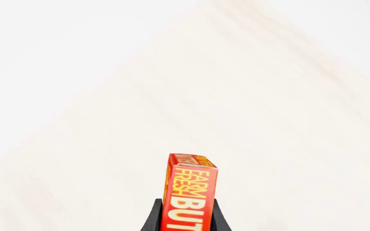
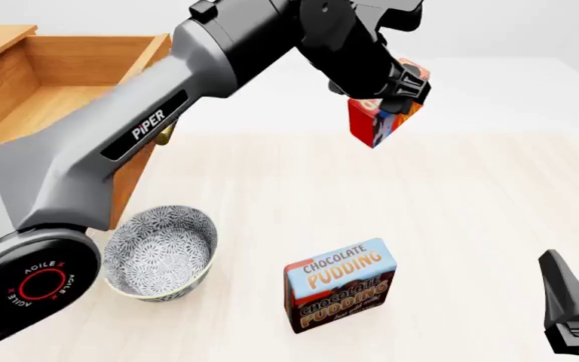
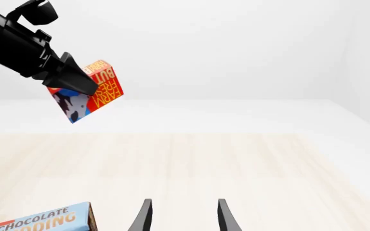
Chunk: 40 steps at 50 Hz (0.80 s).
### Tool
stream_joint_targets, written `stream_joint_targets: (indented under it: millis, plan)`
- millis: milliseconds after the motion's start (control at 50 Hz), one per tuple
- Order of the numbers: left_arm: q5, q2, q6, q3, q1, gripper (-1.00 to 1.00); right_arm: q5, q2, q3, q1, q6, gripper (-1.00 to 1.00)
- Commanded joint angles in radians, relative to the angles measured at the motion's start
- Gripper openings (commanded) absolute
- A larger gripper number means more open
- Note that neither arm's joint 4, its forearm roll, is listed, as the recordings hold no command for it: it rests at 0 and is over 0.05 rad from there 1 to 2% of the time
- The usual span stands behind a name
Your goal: Put the butter at the back in the top drawer of the cabinet and close it.
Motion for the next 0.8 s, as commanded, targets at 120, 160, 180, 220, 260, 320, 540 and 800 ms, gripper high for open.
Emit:
stream_joint_targets:
  millis: [120,160,180,220,260,320,540,800]
  plan:
    - [-0.007,-0.109,0.041,0.065,0.081,-1.0,0.0,0.0,0.0,0.0,0.0,1.0]
    - [-0.008,-0.121,0.046,0.075,0.091,-1.0,0.0,0.0,0.0,0.0,0.0,1.0]
    - [-0.011,-0.134,0.05,0.089,0.103,-1.0,0.0,0.0,0.0,0.0,0.0,1.0]
    - [-0.015,-0.15,0.052,0.102,0.114,-1.0,0.0,0.0,0.0,0.0,0.0,1.0]
    - [-0.017,-0.164,0.052,0.12,0.126,-1.0,0.0,0.0,0.0,0.0,0.0,1.0]
    - [-0.014,-0.175,0.052,0.132,0.137,-1.0,0.0,0.0,0.0,0.0,0.0,1.0]
    - [-0.01,-0.251,0.064,0.194,0.216,-1.0,0.0,0.0,0.0,0.0,0.0,1.0]
    - [-0.012,-0.344,0.083,0.281,0.305,-1.0,0.0,0.0,0.0,0.0,0.0,1.0]
